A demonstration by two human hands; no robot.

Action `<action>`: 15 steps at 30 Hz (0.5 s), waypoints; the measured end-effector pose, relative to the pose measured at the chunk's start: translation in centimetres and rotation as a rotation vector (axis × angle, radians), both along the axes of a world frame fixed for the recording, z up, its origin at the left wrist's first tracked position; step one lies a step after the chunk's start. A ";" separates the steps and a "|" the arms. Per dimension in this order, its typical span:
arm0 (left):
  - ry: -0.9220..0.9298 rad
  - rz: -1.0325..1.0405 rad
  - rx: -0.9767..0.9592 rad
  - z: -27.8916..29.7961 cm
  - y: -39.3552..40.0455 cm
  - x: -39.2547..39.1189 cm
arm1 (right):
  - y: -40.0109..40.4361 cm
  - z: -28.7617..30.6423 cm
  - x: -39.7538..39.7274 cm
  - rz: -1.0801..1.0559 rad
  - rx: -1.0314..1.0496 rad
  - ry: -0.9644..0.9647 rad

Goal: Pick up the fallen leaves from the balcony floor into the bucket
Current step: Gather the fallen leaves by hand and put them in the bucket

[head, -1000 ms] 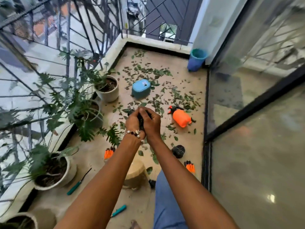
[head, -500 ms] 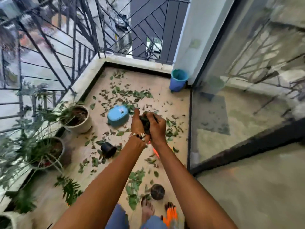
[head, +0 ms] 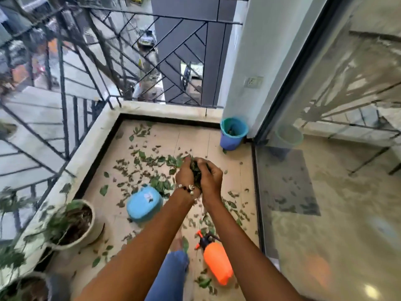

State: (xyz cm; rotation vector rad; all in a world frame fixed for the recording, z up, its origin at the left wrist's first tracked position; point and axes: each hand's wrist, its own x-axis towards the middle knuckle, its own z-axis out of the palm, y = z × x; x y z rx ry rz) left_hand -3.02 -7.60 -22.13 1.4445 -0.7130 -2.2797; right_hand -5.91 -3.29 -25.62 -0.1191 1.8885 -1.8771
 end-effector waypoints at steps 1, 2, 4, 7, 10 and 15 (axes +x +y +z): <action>-0.016 -0.048 0.003 0.1 -2.3 -2.1 | -2.3 -0.3 -2.2 -0.011 0.013 -0.003; -0.020 -0.061 0.009 0.4 -3.8 -3.6 | -4.0 -0.9 -4.1 -0.047 0.011 0.018; 0.001 -0.125 -0.003 1.2 -7.6 -8.1 | -8.1 -1.3 -8.5 -0.120 0.012 0.040; -0.011 -0.191 -0.052 1.3 -11.3 -14.2 | -11.5 0.1 -13.8 -0.179 -0.005 0.035; -0.044 -0.254 -0.086 2.1 -13.7 -21.3 | -13.3 0.7 -20.2 -0.264 -0.078 0.003; -0.022 -0.331 -0.055 0.2 -16.7 -32.5 | -16.4 -1.2 -31.3 -0.367 -0.088 -0.037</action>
